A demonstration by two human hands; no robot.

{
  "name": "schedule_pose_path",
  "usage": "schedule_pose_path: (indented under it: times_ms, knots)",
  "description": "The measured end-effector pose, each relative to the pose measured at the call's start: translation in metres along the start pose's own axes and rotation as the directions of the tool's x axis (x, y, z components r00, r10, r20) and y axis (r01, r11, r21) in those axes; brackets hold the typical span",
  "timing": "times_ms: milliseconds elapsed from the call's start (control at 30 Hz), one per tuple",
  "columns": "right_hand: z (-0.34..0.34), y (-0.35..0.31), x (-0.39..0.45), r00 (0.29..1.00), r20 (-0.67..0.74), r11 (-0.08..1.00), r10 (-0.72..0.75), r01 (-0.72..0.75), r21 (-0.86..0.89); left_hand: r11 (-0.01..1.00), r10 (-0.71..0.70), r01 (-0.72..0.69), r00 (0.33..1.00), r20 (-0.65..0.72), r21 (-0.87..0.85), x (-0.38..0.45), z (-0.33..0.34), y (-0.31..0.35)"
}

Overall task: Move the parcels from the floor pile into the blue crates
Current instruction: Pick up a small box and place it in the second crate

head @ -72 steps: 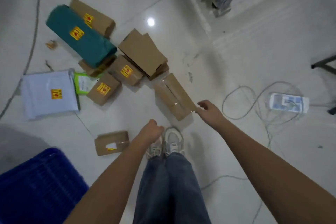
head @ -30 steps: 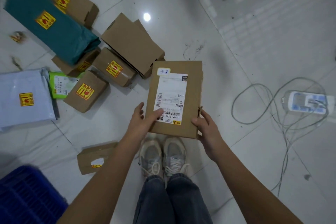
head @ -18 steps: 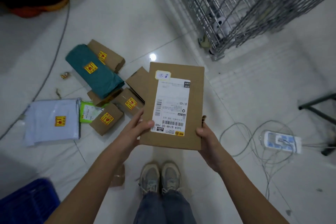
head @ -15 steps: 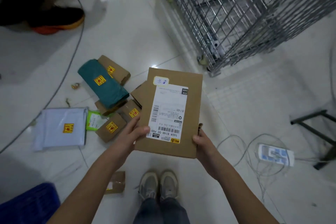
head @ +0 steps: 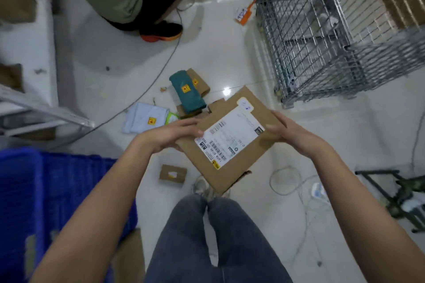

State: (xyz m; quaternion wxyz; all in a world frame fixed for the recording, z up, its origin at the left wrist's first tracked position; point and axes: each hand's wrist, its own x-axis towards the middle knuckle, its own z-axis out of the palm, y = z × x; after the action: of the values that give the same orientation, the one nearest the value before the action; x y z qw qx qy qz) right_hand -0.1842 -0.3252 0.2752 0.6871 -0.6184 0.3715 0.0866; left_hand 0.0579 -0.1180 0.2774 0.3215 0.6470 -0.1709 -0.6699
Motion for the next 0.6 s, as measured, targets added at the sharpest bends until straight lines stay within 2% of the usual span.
schedule_pose_path:
  times_ms: [67, 133, 200, 233, 267, 333, 367, 433, 500, 533, 600]
  knots:
    - [0.019, -0.012, -0.006, 0.992, 0.114, 0.996, 0.063, -0.056, -0.067, 1.0, -0.016, 0.015, 0.998, -0.063, -0.014, -0.032, -0.001, -0.012]
    - [0.041, -0.022, -0.011, 0.96, 0.24, 0.989, 0.146, -0.135, -0.063, 0.998, 0.003, -0.011, 0.99, -0.144, -0.057, -0.064, -0.001, -0.029]
    - [0.067, -0.028, -0.015, 0.937, 0.294, 0.981, 0.191, -0.175, -0.078, 0.963, 0.033, -0.115, 0.949, -0.315, -0.245, -0.094, -0.003, -0.051]
    - [0.081, -0.03, -0.014, 0.941, 0.286, 0.984, 0.18, -0.169, -0.062, 0.885, 0.019, -0.22, 0.898, -0.44, -0.41, -0.11, -0.004, -0.062]
    - [0.097, -0.03, -0.013, 0.953, 0.262, 0.988, 0.154, -0.152, -0.025, 0.752, -0.026, -0.352, 0.829, -0.558, -0.558, -0.127, -0.004, -0.075]
    - [0.133, -0.03, -0.01, 0.978, 0.182, 0.991, 0.107, -0.119, 0.056, 0.505, -0.166, -0.554, 0.69, -0.704, -0.662, -0.157, 0.0, -0.104]
    - [0.153, -0.032, -0.01, 0.985, 0.142, 0.991, 0.099, -0.111, 0.08, 0.435, -0.214, -0.599, 0.657, -0.723, -0.672, -0.169, 0.007, -0.118]
    - [0.196, -0.034, -0.012, 0.989, 0.111, 0.988, 0.097, -0.11, 0.111, 0.359, -0.242, -0.611, 0.669, -0.703, -0.706, -0.186, 0.026, -0.144]
    - [0.241, -0.036, -0.018, 0.983, 0.161, 0.985, 0.088, -0.11, 0.134, 0.352, -0.206, -0.595, 0.704, -0.68, -0.723, -0.195, 0.049, -0.161]
    - [0.262, -0.037, -0.023, 0.977, 0.197, 0.983, 0.082, -0.112, 0.145, 0.348, -0.186, -0.61, 0.699, -0.69, -0.712, -0.197, 0.057, -0.167]
    - [0.301, -0.037, -0.031, 0.964, 0.26, 0.983, 0.063, -0.105, 0.151, 0.36, -0.182, -0.66, 0.643, -0.744, -0.659, -0.2, 0.064, -0.172]
